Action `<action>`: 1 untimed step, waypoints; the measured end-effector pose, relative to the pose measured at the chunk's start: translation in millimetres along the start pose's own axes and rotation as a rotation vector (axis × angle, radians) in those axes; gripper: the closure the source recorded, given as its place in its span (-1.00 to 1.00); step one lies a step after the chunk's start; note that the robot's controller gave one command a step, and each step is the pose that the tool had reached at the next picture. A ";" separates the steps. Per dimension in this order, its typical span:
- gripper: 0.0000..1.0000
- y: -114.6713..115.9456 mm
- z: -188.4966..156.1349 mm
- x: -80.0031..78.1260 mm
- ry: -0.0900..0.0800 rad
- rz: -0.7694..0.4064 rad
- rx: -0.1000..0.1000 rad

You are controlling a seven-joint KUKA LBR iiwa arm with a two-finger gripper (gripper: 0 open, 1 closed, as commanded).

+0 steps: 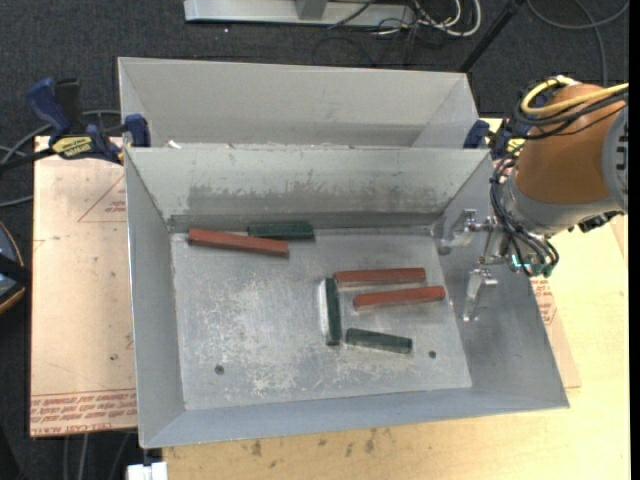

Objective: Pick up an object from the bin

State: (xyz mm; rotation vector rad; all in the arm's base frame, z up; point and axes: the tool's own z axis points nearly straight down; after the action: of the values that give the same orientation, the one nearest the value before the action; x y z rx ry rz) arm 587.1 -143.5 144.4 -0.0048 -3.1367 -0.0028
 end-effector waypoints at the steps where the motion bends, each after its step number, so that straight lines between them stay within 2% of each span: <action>1: -1.00 0.4 -3.7 -2.0 -0.007 -0.003 0.001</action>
Offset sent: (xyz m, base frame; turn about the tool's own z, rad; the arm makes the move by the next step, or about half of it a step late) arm 0.0167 0.0534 -0.0744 0.0482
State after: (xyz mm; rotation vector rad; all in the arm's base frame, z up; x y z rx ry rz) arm 589.1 -143.1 148.1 0.0000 -3.1434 -0.0005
